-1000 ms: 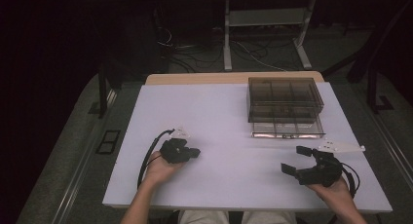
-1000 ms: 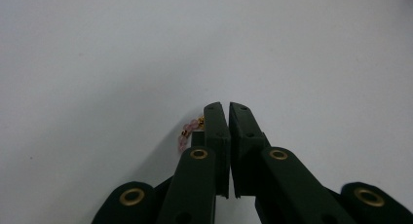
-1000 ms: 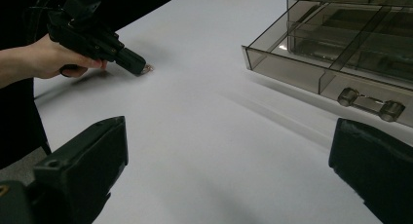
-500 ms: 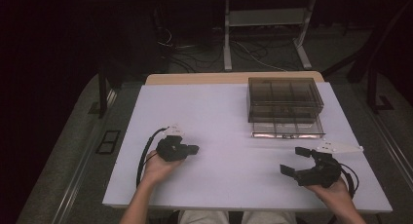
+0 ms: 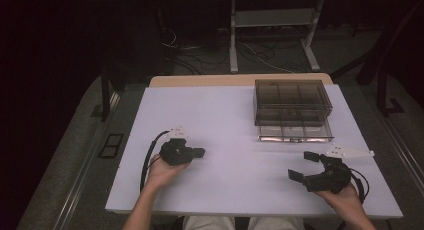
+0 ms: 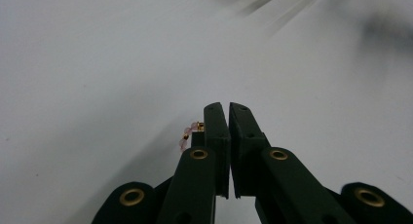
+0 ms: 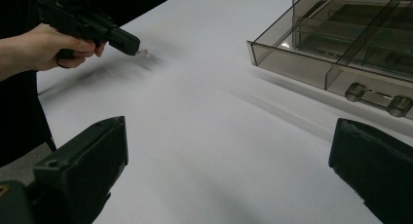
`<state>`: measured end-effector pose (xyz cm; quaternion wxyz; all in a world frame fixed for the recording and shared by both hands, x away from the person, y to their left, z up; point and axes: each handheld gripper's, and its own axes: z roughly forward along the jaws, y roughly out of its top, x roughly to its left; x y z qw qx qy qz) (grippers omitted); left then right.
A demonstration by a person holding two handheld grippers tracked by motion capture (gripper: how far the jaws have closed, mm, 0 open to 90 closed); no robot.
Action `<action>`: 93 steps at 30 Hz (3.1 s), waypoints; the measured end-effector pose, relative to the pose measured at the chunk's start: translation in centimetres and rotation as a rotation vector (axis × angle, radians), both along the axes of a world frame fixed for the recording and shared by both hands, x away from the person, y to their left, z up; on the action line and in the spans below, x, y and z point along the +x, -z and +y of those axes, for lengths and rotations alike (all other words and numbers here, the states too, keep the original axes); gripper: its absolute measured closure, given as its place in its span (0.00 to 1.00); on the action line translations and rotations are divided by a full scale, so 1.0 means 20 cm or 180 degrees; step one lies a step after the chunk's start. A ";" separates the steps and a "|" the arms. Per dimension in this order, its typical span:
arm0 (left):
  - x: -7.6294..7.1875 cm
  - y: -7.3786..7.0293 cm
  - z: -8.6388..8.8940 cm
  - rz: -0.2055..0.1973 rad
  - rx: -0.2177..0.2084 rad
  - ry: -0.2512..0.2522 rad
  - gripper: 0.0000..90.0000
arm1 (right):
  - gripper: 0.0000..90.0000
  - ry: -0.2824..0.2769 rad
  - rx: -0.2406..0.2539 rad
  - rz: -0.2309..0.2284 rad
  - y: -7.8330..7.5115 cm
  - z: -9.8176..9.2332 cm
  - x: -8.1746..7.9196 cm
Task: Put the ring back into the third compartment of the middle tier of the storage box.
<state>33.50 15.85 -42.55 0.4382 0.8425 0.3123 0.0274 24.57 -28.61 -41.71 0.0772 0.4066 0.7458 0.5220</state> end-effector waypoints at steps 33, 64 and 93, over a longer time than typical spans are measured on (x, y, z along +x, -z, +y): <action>0.06 -0.14 -0.20 -0.0136 -0.0106 0.0270 0.96 | 0.00 0.0023 -0.0040 0.0009 0.00 -0.01 0.00; 0.12 -0.24 -0.39 -0.0250 0.0020 0.0582 0.96 | 0.00 0.0017 -0.0052 0.0004 0.00 -0.01 0.00; 0.16 -0.28 -0.63 -0.0296 0.0004 0.0871 0.96 | 0.00 0.0031 -0.0044 0.0007 0.00 -0.02 -0.01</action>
